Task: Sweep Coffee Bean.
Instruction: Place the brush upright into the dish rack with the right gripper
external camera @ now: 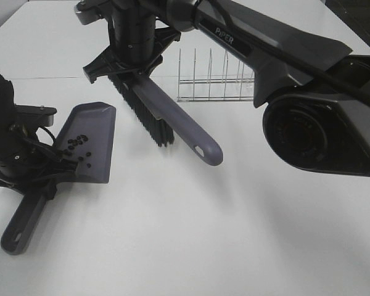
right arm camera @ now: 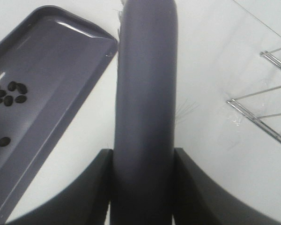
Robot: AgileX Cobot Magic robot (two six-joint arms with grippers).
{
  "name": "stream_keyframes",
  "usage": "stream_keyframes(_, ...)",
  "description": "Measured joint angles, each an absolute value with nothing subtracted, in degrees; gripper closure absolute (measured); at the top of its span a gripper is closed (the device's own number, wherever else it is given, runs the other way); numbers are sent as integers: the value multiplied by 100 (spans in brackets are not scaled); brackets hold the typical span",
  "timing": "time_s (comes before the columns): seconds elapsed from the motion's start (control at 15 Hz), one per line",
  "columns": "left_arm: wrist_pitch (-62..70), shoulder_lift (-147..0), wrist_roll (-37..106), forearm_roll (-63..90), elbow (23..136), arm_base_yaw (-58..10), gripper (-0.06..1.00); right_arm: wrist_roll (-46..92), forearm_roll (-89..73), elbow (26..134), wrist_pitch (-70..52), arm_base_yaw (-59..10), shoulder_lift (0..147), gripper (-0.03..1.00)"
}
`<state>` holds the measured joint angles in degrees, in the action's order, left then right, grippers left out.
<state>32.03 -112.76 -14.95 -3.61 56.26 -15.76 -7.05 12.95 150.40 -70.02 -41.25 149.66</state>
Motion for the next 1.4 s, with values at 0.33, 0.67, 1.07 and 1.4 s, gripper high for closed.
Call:
stream_keyframes(0.33, 3203, -11276, -1495, -361, 5626, -1576, 59, -705, 1283, 14822, -6996, -3369, 14943, 66)
stream_keyframes(0.67, 3197, -11276, -1495, -372, 5626, -1576, 59, -630, 1226, 14410, -7053, -3111, 14885, 66)
stream_keyframes(1.07, 3191, -11276, -1495, -378, 5626, -1576, 59, -401, 963, 14393, -7059, -2664, 14049, 66)
stream_keyframes(1.4, 3191, -11276, -1495, -395, 5626, -1576, 59, -401, 785, 13207, -7047, -1667, 13121, 66)
